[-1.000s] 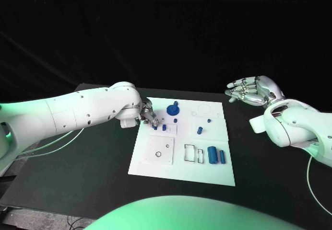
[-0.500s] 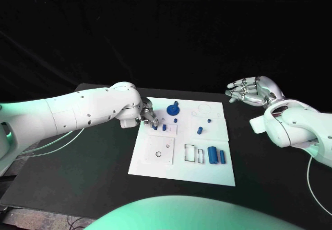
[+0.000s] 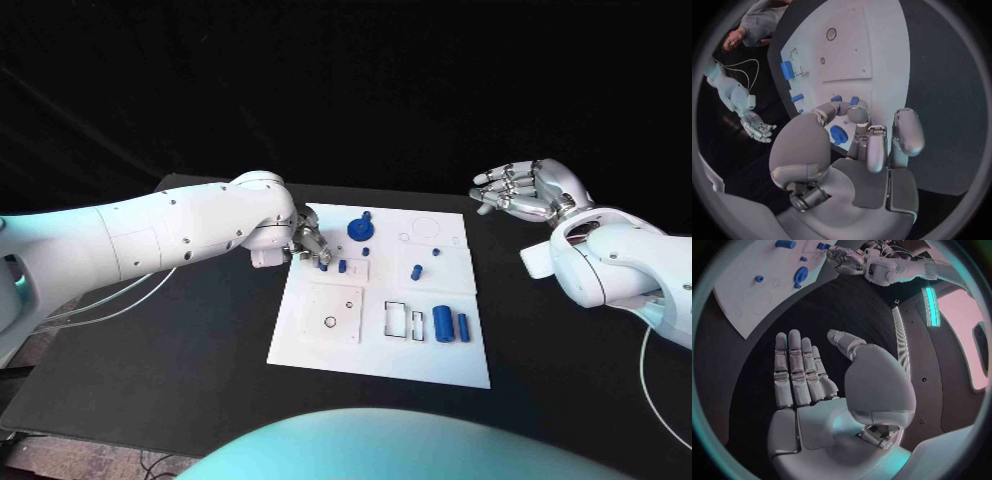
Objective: Assemble the parts on the task board
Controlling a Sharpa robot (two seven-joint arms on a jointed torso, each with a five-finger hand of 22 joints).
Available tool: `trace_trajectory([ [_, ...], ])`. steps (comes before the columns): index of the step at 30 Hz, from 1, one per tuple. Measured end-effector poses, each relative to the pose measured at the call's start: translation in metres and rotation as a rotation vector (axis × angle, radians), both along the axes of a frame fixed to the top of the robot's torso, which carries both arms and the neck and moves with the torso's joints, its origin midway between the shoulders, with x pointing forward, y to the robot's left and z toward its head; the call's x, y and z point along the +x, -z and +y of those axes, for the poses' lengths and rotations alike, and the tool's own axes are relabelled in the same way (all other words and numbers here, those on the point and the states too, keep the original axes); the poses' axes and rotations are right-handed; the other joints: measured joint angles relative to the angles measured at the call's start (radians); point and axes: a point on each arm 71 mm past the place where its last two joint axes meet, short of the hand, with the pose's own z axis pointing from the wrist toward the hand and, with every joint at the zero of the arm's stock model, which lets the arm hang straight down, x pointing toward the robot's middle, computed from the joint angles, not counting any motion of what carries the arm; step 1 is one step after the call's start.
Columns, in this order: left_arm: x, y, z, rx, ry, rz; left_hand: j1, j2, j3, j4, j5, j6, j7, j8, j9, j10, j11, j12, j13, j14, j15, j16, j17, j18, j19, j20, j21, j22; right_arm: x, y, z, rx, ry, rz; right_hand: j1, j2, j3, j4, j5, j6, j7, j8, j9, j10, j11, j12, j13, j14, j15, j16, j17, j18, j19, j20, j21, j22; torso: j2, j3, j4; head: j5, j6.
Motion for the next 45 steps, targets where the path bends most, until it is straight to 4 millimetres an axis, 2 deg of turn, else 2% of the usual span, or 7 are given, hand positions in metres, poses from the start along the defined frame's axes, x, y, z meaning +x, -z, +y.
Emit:
trace_trajectory([
  [4,-0.0001,0.0001,-0.0007,0.001,0.005,0.006,-0.016,0.002,0.000,0.000,-0.028,0.000,0.000,0.006,0.023,0.001,-0.001,0.000,0.011,0.000,0.000,0.006,0.000,0.000,0.000,0.000,0.000,0.000,0.0000,0.0000,-0.0003,0.000,0.000,0.000,0.000,0.000,0.000,0.000,0.000,0.000,0.000,0.000,0.000,0.000,0.000,0.000,0.000,0.000,0.000,0.000,0.000,0.000,0.000,0.000,0.000,0.000,0.000,0.0002,-0.0003,-0.002,0.000],
  [8,-0.0003,0.0006,-0.0020,0.001,0.010,0.012,-0.023,0.005,0.000,0.000,-0.058,0.000,0.000,0.006,0.101,0.009,-0.002,0.005,0.018,0.000,0.000,0.006,0.000,0.000,-0.008,0.000,-0.005,0.000,-0.0001,0.0000,-0.0005,0.000,0.001,0.000,0.000,0.000,0.000,0.000,0.000,0.000,0.000,0.000,0.000,0.000,0.000,0.000,0.000,0.000,0.000,0.000,0.000,0.000,0.000,0.000,0.000,0.000,0.000,0.0007,-0.0006,-0.003,0.000],
  [10,-0.0003,0.0007,-0.0024,0.001,0.011,0.013,-0.031,0.004,0.016,-0.016,-0.070,0.003,-0.003,0.008,0.111,0.011,-0.004,0.005,0.018,0.000,0.000,0.006,0.000,0.000,-0.007,0.000,-0.005,0.000,-0.0001,0.0000,-0.0006,0.000,0.001,0.000,0.000,0.000,0.000,0.000,0.000,0.000,0.000,0.000,0.000,0.000,0.000,0.000,0.000,0.000,0.000,0.000,0.000,0.000,0.000,0.000,0.000,0.000,0.000,0.0007,-0.0006,-0.003,0.000],
  [11,-0.0001,0.0008,-0.0024,0.001,0.011,0.014,-0.043,0.003,0.043,-0.043,-0.077,0.004,-0.004,0.008,0.111,0.011,-0.004,0.005,0.018,0.000,0.000,0.006,0.000,0.000,-0.007,0.000,-0.005,0.000,-0.0002,0.0000,-0.0006,0.000,0.001,0.000,0.000,0.000,0.000,0.000,0.000,0.000,0.000,0.000,0.000,0.000,0.000,0.000,0.000,0.000,0.000,0.000,0.000,0.000,0.000,0.000,0.000,0.000,0.000,0.0008,-0.0005,-0.003,0.000],
  [24,0.0014,0.0012,-0.0022,-0.002,0.004,0.015,-0.053,0.007,0.047,-0.039,-0.207,0.027,-0.034,0.013,0.097,0.013,-0.005,0.005,0.024,0.000,0.000,0.006,0.000,0.000,-0.007,0.000,-0.016,0.000,-0.0004,0.0000,-0.0009,0.000,0.001,0.001,0.000,0.000,0.000,0.000,0.000,0.000,0.000,0.000,0.000,0.000,0.000,0.000,0.000,0.000,0.000,0.000,0.000,0.000,0.000,0.000,0.000,0.000,0.000,0.0010,-0.0001,-0.007,0.000],
  [36,0.0030,0.0021,-0.0011,-0.002,-0.005,0.014,-0.053,0.007,0.038,-0.021,-0.261,0.066,-0.072,0.014,0.090,0.015,-0.007,0.005,0.023,0.000,0.000,0.006,0.000,0.000,-0.007,0.000,-0.020,0.000,-0.0007,-0.0001,-0.0015,0.000,0.002,0.001,0.000,0.000,0.000,0.000,0.000,0.000,0.000,0.000,0.000,0.000,0.000,0.000,0.000,0.000,0.000,0.000,0.000,0.000,0.000,0.000,0.000,0.000,0.000,-0.0002,0.0000,-0.009,0.000],
  [45,0.0034,0.0027,0.0001,0.000,-0.008,0.015,-0.083,-0.023,-0.019,0.049,-0.346,0.075,-0.082,0.014,0.075,0.014,-0.007,0.005,0.031,0.004,-0.004,0.006,0.000,0.000,-0.007,0.000,-0.024,0.000,-0.0007,-0.0001,-0.0017,0.000,0.002,0.001,0.000,0.000,0.000,0.000,0.000,0.000,0.000,0.000,0.000,0.000,0.000,0.000,0.000,0.000,0.000,0.000,0.000,0.000,0.000,0.000,0.000,-0.001,0.000,-0.0002,0.0005,-0.010,0.000],
])
